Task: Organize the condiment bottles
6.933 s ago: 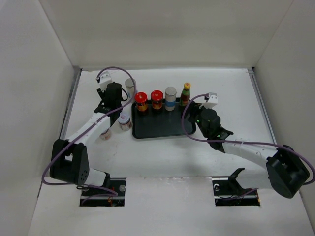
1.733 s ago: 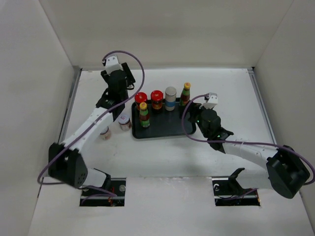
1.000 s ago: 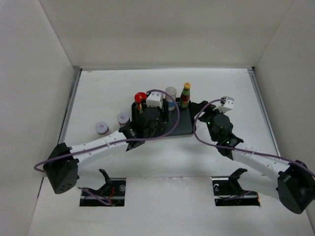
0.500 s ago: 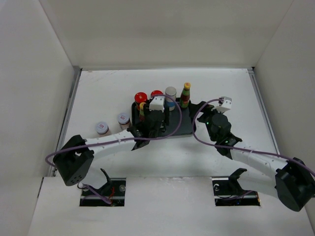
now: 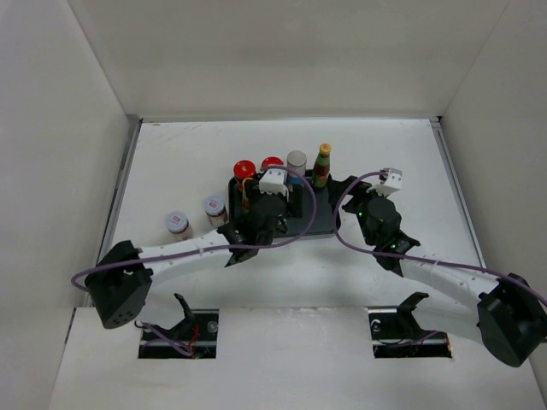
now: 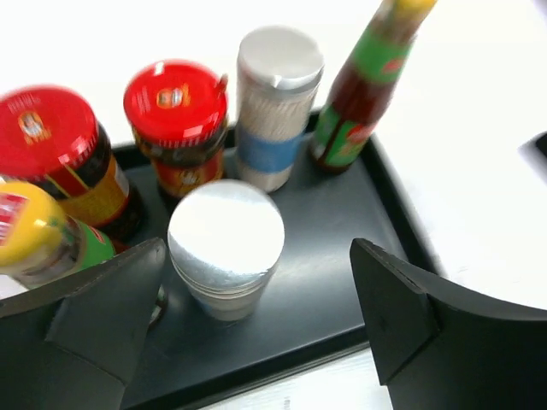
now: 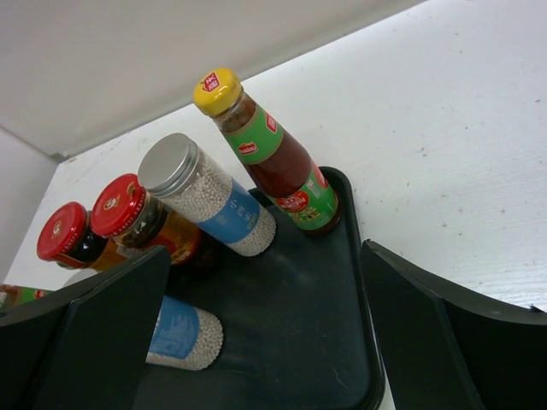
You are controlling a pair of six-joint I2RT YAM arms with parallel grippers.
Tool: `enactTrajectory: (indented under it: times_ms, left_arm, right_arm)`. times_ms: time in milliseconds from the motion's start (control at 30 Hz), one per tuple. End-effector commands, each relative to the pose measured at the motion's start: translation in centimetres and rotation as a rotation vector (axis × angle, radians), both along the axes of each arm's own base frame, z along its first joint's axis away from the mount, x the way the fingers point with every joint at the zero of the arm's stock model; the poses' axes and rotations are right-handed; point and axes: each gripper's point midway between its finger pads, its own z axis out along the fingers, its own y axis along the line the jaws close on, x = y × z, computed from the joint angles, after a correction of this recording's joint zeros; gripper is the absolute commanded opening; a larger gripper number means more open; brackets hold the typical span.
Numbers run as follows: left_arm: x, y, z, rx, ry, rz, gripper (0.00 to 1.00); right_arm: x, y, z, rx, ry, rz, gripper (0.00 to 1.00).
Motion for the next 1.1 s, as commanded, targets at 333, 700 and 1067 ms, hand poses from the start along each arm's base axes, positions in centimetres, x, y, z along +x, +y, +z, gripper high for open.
enactTrajectory:
  times_ms: [333, 700, 1067]
  left_arm:
    - [-4.0, 16.3, 10.4, -0.274, -0.206, 0.388, 0.77]
    - [-0.1, 19.3, -2.2, -0.182, 0.216, 0.433, 0.85]
    - [2.3, 18.4, -5.5, -0.087, 0.24, 0.459, 0.84]
  right_arm:
    - [0.7, 0.5, 1.4, 0.045, -0.037, 0.002, 1.0]
    - [0.8, 0.8, 1.5, 0.041, -0.034, 0.016, 1.0]
    - [1.1, 1.7, 0.9, 0.024, -0.016, 0.046, 1.0]
